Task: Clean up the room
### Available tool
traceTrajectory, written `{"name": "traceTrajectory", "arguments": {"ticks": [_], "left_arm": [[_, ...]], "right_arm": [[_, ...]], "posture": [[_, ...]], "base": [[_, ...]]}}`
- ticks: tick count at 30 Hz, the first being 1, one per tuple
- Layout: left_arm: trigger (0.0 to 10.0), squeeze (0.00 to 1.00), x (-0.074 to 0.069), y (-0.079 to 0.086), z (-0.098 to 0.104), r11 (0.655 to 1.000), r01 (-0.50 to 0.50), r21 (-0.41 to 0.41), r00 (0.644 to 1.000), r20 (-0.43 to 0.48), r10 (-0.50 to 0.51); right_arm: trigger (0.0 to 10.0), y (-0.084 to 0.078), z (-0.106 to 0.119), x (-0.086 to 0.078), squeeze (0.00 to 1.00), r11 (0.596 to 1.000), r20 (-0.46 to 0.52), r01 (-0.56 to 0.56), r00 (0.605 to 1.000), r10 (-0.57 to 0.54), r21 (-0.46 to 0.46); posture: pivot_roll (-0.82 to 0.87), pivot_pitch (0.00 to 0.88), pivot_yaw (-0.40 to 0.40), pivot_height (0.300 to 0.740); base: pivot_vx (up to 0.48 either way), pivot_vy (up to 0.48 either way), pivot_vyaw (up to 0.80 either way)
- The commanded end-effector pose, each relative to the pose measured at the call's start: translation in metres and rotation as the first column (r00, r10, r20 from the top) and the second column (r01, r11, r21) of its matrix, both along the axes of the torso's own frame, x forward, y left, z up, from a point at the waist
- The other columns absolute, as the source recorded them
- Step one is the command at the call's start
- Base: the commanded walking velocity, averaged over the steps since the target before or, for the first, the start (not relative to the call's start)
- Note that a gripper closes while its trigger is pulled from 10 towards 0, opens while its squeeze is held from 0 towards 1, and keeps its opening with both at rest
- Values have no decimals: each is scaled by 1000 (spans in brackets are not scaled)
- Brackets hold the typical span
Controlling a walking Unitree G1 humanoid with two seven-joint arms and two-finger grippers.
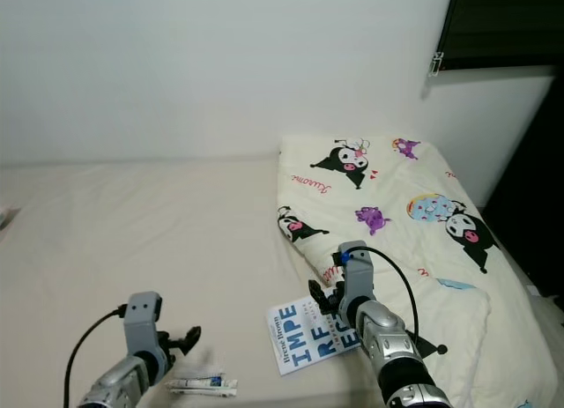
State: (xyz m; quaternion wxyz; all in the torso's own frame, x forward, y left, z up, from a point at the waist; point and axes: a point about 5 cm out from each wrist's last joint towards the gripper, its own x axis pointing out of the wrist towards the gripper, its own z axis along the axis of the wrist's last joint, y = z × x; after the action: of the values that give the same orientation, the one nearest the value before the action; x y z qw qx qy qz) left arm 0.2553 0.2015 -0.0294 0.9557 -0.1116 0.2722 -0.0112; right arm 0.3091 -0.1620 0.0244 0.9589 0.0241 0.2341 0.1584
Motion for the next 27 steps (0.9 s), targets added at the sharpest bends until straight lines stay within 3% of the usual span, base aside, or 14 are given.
{"name": "traceTrajectory", "arguments": {"ticks": [1, 9, 17, 20, 22, 24, 25, 27], "left_arm": [[10000, 0, 1, 6, 2, 1000, -12, -10, 1000, 5, 12], [10000, 0, 2, 1, 1, 1000, 2, -15, 1000, -1, -2], [10000, 0, 3, -5, 0, 999, 33, -37, 999, -33, -34], [10000, 0, 7, -7, 3, 996, 34, -85, 999, -20, -36], [10000, 0, 6, -4, 2, 990, -15, -142, 999, -32, 10], [10000, 0, 5, -4, 2, 989, -21, -148, 999, -34, 16], [10000, 0, 5, 2, 1, 976, -102, -192, 994, -46, 95], [10000, 0, 4, 5, 1, 965, -146, -218, 989, -53, 138]], "right_arm": [[10000, 3, 6, 4, 0, 1000, 27, -3, 1000, 3, 2], [10000, 3, 7, 5, 0, 1000, 30, -1, 1000, 1, -2], [10000, 3, 13, 10, 0, 1000, 41, 2, 999, -2, -1], [10000, 9, 18, 13, 0, 999, 43, -32, 999, 31, 14], [10000, 16, 21, 13, 0, 997, 62, -68, 996, 66, 31], [10000, 16, 21, 13, 0, 997, 63, -72, 996, 69, 33], [10000, 23, 16, 8, 0, 988, 61, -148, 987, 150, -41], [10000, 27, 13, 5, 0, 979, 55, -188, 980, 192, -77]], "posture": [[-132, 0, -3, 740], [-137, 0, -3, 740], [-132, 0, -6, 740], [-133, 0, -3, 730], [-132, 0, -3, 710], [-132, 0, -3, 705], [-131, 0, -3, 695], [-129, 0, -6, 690]], "base": [[0, 0, 0], [0, -434, 0], [0, 0, 0], [0, 0, 0], [0, 0, 0], [0, 0, 0], [0, 0, 0], [0, 0, 0]]}}
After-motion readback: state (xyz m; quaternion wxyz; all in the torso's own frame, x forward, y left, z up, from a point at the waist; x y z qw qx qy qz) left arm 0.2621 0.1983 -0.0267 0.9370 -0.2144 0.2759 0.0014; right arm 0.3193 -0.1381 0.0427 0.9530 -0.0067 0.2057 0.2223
